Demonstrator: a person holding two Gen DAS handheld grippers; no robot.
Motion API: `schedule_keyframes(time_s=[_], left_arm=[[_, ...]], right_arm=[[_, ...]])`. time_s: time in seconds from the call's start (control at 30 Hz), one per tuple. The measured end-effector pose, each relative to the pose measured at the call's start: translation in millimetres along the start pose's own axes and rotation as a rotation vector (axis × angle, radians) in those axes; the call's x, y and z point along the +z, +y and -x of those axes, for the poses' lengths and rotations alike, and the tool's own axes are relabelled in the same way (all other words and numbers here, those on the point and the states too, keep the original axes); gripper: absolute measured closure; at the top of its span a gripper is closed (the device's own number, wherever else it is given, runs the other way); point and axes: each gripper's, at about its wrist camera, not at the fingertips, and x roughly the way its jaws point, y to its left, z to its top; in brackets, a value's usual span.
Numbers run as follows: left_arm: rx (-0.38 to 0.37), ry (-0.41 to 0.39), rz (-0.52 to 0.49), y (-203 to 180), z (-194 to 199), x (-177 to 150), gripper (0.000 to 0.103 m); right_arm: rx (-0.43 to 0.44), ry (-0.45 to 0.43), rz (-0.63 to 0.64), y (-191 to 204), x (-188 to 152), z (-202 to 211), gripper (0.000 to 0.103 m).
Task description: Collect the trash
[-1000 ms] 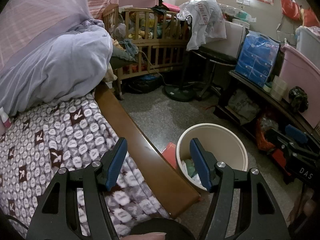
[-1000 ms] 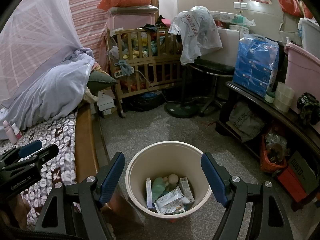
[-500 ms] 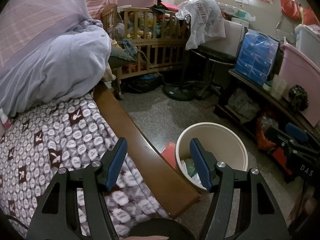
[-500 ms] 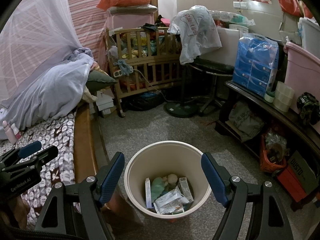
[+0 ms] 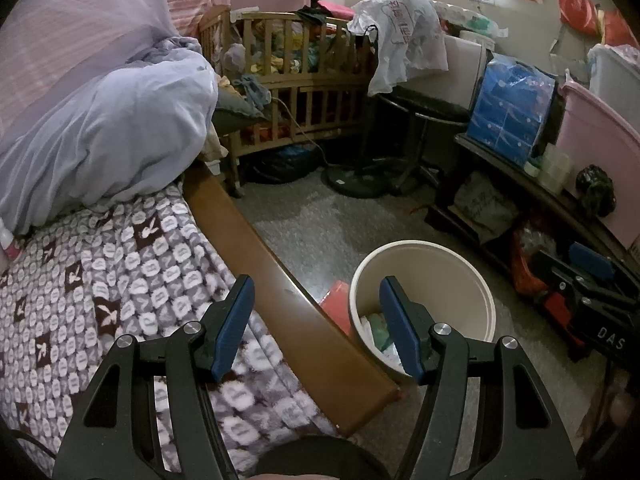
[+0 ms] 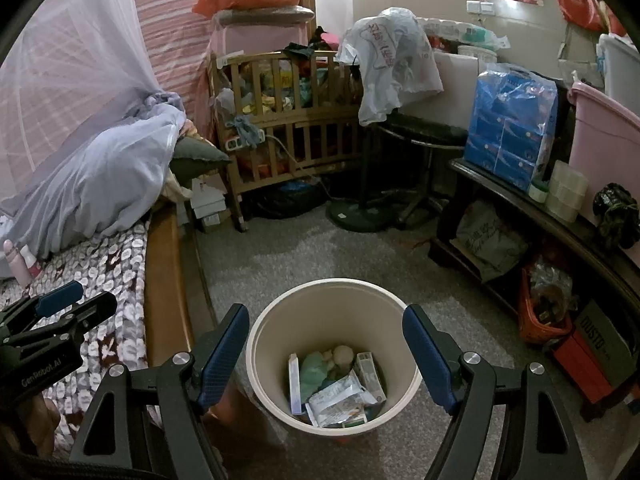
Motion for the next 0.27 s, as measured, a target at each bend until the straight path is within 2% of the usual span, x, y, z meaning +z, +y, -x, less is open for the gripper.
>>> schedule_keyframes(time_s=[0.27], left_arm=[[0.003,0.0,0.013,16.9,1.4,-5.9,0.039]], right_arm=[[0.009,0.017,0.023,7.2,0.0,-5.5,0.026]])
